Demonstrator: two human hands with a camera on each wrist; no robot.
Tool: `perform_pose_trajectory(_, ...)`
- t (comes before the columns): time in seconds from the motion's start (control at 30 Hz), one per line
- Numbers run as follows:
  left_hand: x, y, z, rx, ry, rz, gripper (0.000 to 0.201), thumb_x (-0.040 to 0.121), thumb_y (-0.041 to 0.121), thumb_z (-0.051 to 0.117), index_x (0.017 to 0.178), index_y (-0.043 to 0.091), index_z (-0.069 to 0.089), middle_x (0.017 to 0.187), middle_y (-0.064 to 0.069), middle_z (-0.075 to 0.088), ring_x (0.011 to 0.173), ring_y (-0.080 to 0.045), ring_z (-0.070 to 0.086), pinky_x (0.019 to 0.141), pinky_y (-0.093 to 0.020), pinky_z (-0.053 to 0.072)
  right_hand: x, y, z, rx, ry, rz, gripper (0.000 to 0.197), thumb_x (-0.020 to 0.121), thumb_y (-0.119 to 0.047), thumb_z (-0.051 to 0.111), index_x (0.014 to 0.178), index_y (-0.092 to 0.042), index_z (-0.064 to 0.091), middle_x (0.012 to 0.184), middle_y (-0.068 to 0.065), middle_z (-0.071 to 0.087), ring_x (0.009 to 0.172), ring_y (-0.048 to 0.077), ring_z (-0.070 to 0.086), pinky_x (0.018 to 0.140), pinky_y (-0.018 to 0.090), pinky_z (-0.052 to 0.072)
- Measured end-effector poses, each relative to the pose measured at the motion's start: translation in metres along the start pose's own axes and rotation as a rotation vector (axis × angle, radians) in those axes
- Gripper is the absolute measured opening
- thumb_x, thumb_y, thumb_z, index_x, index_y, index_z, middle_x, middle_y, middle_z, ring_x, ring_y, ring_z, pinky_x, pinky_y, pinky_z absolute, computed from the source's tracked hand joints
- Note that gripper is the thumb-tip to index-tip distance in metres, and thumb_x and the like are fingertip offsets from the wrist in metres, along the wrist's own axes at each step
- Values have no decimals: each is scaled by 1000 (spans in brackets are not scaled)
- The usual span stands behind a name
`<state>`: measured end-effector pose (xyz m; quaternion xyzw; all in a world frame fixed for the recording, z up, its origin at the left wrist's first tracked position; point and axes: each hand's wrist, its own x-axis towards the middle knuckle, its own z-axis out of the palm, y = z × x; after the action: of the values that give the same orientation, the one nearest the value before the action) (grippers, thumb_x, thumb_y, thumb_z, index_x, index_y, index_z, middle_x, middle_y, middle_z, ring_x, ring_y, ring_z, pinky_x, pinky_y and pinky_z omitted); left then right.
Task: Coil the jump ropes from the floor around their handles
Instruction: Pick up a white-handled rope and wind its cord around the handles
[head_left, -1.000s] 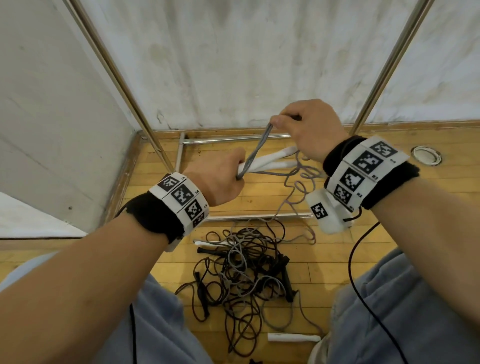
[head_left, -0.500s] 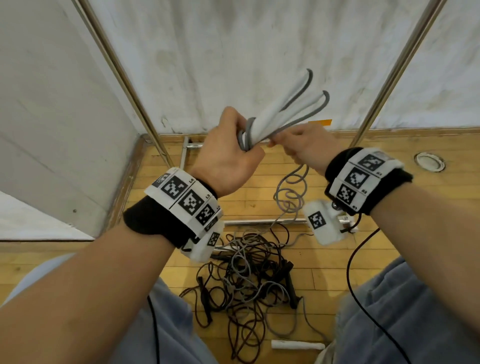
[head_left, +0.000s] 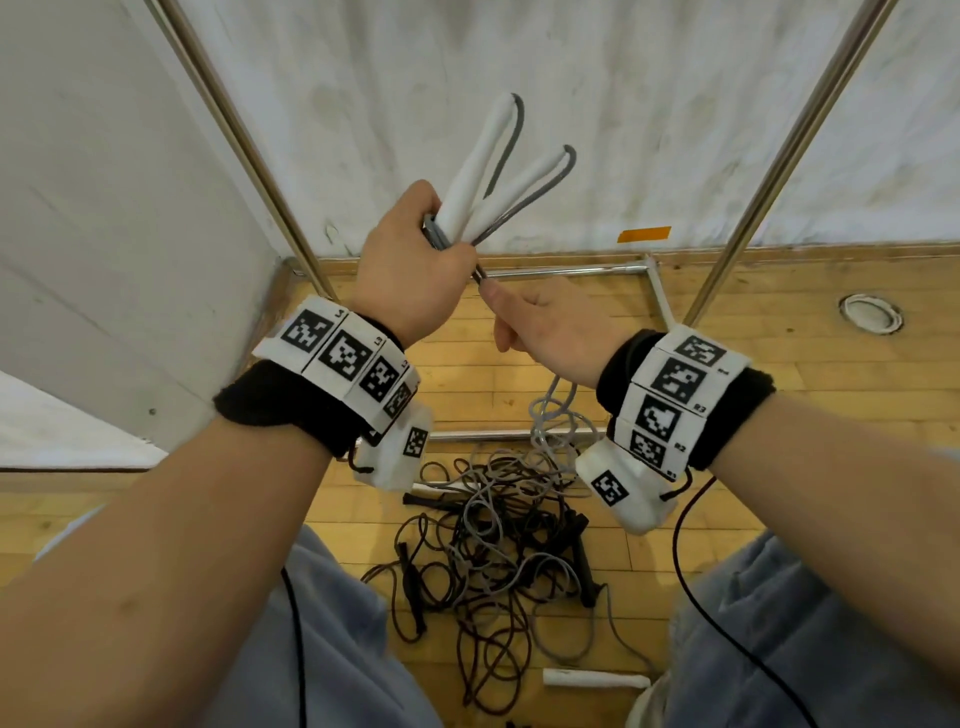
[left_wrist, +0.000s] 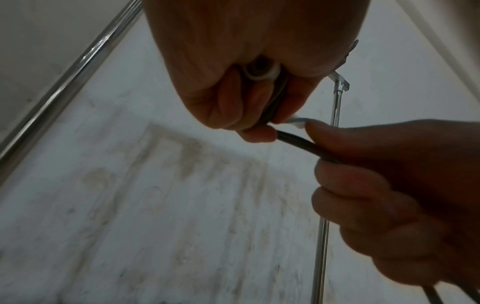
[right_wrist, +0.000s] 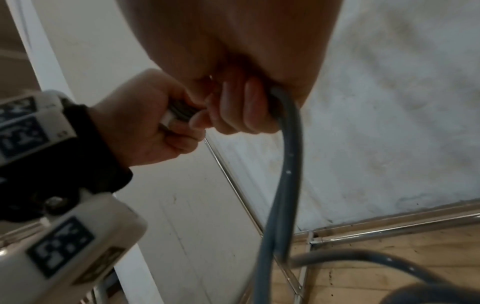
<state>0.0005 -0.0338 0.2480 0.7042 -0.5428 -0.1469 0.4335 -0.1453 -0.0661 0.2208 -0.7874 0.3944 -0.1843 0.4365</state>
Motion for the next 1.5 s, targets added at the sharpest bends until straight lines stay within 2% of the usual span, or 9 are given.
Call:
perform_pose_trajectory(0.17, 4, -1, 0, 73, 58, -8, 28, 73, 17, 66, 84, 15, 40, 65, 7, 45, 52, -8, 42, 45, -21, 33, 4, 2, -17, -56, 87, 8, 45, 97, -42, 42, 64, -18, 59, 55, -4, 47, 54, 12, 48, 61, 39, 50)
perform_pose_trajectory(0.33, 6, -10, 3, 227, 20, -54, 25, 76, 19, 64, 94, 18, 47, 76, 5, 53, 68, -19, 55, 57, -28, 45, 4, 9, -22, -246, 110, -40, 16, 87, -32, 62, 81, -19, 56, 69, -9, 47, 62, 4, 42, 55, 23, 30)
perform_pose_trajectory(0.6, 6, -28, 14, 569, -189, -12, 21, 84, 20, 60, 100, 14, 49, 73, 4, 46, 63, -16, 46, 54, -26, 34, -1, 2, -18, -426, 3, -63, 46, 101, -34, 33, 78, -4, 60, 69, 7, 56, 66, 22, 52, 62, 33, 38)
perform_pose_trajectory(0.77, 1, -31, 20, 589, -228, 69, 35, 80, 45, 65, 89, 18, 45, 68, 7, 44, 57, -7, 40, 47, -27, 27, -6, -7, -16, -364, -31, -152, 37, 96, -29, 48, 60, -22, 42, 55, -5, 39, 47, 8, 38, 46, 16, 30)
perform_pose_trajectory(0.87, 0, -31, 26, 593, -237, 82, 22, 83, 36, 58, 86, 19, 44, 68, 5, 42, 57, -7, 38, 45, -27, 22, -12, -12, -12, -335, -57, -183, 30, 96, -28, 49, 66, -24, 49, 55, -9, 43, 46, 2, 42, 49, 11, 32)
perform_pose_trajectory(1.07, -2, -37, 30, 717, -277, 47, 23, 87, 38, 52, 87, 19, 40, 66, 6, 39, 61, -20, 44, 47, -29, 26, -13, -16, -35, -352, 39, -232, 32, 95, -28, 49, 74, -9, 64, 52, -6, 42, 46, 2, 42, 47, 16, 31)
perform_pose_trajectory(1.23, -12, -32, 40, 813, -329, 120, 20, 89, 31, 52, 89, 19, 36, 66, 5, 41, 53, -13, 38, 45, -28, 25, -3, -6, -52, -558, 166, -180, 37, 94, -42, 49, 77, -13, 64, 62, 0, 54, 61, 19, 49, 55, 31, 33)
perform_pose_trajectory(1.37, -17, -26, 37, 758, -416, 274, 21, 87, 31, 55, 89, 21, 36, 67, 7, 38, 55, -14, 36, 48, -30, 24, 3, 3, -63, -572, 296, -110, 43, 82, -58, 57, 70, -16, 60, 62, -2, 52, 61, 16, 47, 53, 28, 31)
perform_pose_trajectory(1.5, -21, -18, 25, 554, -491, 355, 17, 84, 28, 60, 89, 20, 46, 65, 7, 47, 61, -22, 48, 52, -32, 35, 5, 10, -79, -405, 252, -40, 50, 72, -59, 66, 60, -11, 56, 51, -3, 41, 48, 9, 37, 47, 23, 28)
